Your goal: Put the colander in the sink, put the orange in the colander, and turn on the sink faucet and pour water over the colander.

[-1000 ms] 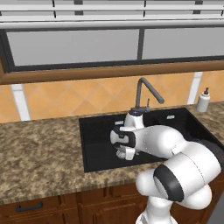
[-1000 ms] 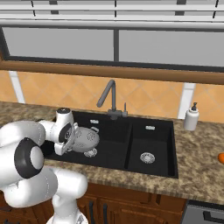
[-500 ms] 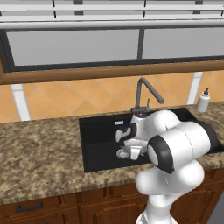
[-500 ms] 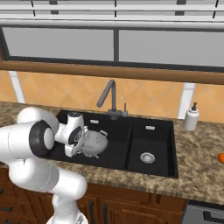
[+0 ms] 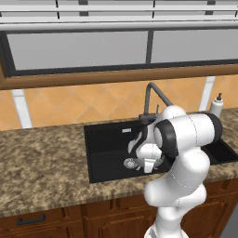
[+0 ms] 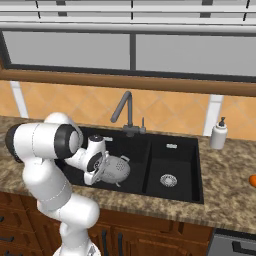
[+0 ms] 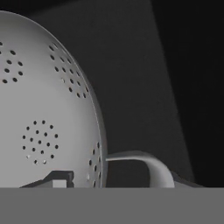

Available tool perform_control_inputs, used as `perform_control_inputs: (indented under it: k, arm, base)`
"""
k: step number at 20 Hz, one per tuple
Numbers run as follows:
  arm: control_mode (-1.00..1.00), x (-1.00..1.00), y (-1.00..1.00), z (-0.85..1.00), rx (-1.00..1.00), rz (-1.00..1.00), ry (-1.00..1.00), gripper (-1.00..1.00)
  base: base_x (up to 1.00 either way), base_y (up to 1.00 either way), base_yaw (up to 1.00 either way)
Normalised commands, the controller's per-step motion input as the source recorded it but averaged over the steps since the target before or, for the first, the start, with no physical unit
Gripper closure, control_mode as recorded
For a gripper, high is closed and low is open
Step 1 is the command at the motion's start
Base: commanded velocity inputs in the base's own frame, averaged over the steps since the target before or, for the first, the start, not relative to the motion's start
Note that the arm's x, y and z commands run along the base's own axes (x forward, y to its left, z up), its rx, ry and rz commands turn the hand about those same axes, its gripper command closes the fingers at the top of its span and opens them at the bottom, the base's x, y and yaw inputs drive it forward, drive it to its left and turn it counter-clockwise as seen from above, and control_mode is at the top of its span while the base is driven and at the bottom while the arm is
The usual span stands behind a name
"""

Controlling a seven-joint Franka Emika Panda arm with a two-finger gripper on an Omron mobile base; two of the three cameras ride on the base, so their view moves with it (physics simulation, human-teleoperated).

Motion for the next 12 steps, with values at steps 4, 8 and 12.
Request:
perform_control_inputs:
  k: [4,8,12]
  arm:
    - [-1.00,0.04,-0.04,-0.24,0.00,-0.10,0.00,1.00]
    - [-1.00,0.06,0.00,-0.03,-0.02,-0.26,0.00,1.00]
    - [-1.00,0.13,0.00,0.00,-0.02,-0.30,0.00,1.00]
  base:
    - [0.00,0.00,0.00]
    - [0.00,0.00,0.00]
    - [0.00,0.00,0.00]
